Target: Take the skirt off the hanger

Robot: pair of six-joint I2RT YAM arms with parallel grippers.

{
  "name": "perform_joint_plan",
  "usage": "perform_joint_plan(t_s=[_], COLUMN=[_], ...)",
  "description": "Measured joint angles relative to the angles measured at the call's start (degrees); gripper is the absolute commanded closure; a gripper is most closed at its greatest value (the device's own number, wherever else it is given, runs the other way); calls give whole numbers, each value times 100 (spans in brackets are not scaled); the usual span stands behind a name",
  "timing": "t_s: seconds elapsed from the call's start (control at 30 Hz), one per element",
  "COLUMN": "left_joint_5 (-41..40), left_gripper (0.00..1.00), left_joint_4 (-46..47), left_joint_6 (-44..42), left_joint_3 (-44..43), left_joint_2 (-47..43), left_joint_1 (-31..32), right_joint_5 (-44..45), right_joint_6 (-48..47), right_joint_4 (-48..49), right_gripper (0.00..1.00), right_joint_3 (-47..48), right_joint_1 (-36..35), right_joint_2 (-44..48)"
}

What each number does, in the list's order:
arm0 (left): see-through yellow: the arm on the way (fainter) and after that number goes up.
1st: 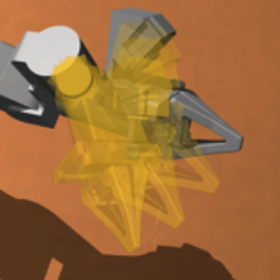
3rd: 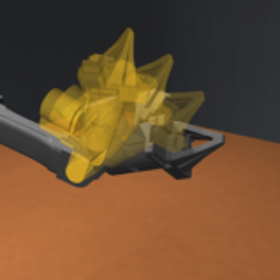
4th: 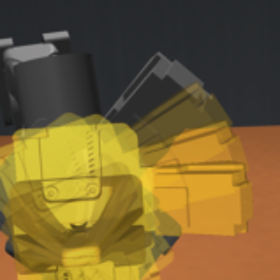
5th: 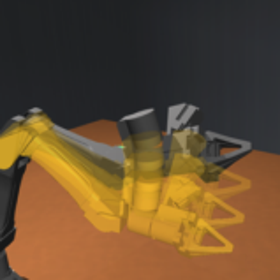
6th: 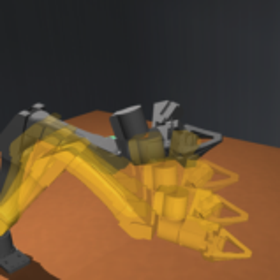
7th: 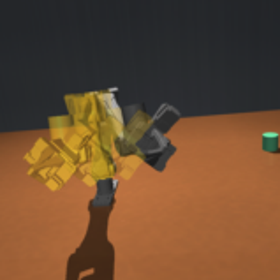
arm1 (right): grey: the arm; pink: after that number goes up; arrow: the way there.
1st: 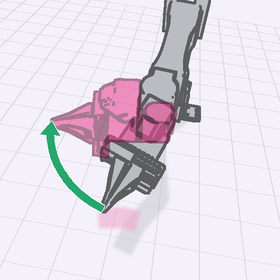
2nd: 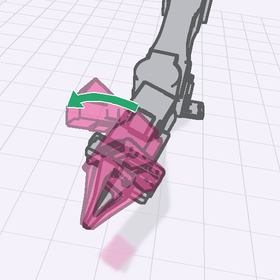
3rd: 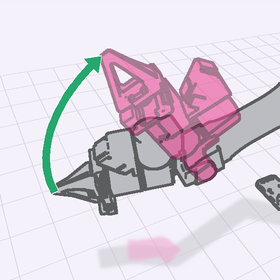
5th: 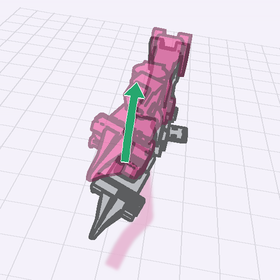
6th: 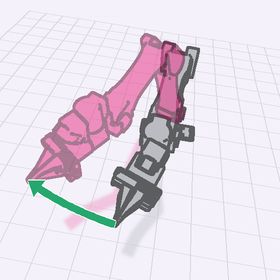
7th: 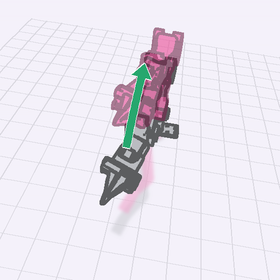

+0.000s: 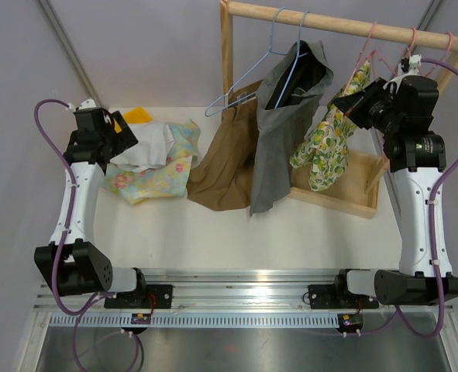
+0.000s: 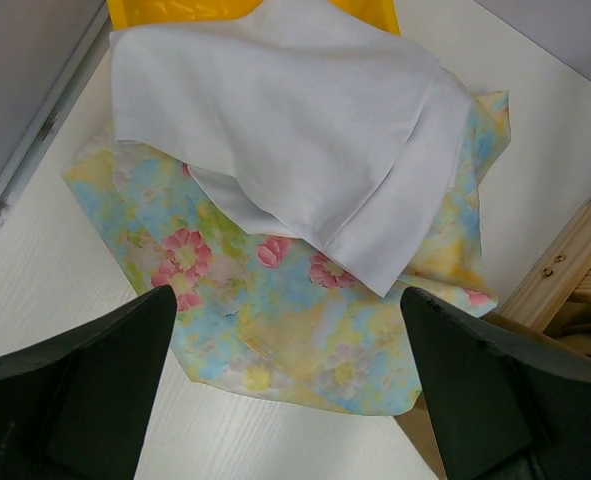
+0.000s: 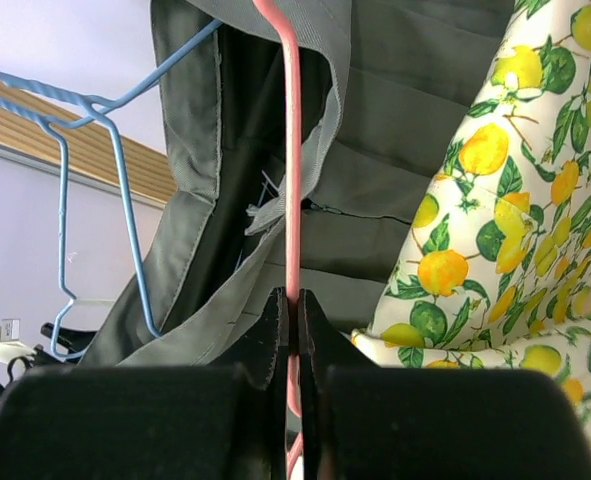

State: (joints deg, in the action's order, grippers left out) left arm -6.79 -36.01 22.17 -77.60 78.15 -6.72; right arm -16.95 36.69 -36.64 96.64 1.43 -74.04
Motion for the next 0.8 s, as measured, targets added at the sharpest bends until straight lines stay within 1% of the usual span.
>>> perform_joint_plan(t_s=[0.13,0.2,0.23,0.3,0.37,0.43,0.5,0.53,0.6,0.67,0.73,0.8], left_joint_5=[214,212,175,70,146,409,916,1257,1895,2551,2894,2942], left_gripper=[1,1,1,1,1,1,1,1,1,1,1,1], left_joint_4=[273,345,376,450,525,599,874,1117,1604,2323,2769,2970], left_joint_6=[-63,-131,-186,-343,-483,-529,-529,-509,-409,-264,-192,-225], left_joint_3=[350,466,463,299,-125,-654,-1082,-1128,-944,-385,66,350], left_joint_2=[-404,-774,-938,-1342,-1628,-1790,-1991,-2138,-2446,-2833,-2979,-2868], left_joint_1=[42,302,546,1416,2264,2664,2833,2898,3099,3464,4035,4763], right_joint_5=[-42,-92,-120,-177,-214,-229,-267,-291,-374,-446,-529,-573], right_joint_6=[-15,-17,-17,-24,-28,-31,-26,-20,20,76,164,236], right_joint_4=[-439,-699,-761,-918,-988,-1078,-1244,-1329,-1388,-1394,-1419,-1469], right_gripper=[100,100,100,100,100,100,100,100,100,100,100,100], right_joint_3=[481,857,1008,1397,1633,1718,1729,1727,1633,1438,1145,940], right_joint_1=[0,0,0,2,0,2,0,0,2,0,0,0], right_joint_2=[-68,-90,-90,-61,48,232,422,520,752,1003,1318,1558])
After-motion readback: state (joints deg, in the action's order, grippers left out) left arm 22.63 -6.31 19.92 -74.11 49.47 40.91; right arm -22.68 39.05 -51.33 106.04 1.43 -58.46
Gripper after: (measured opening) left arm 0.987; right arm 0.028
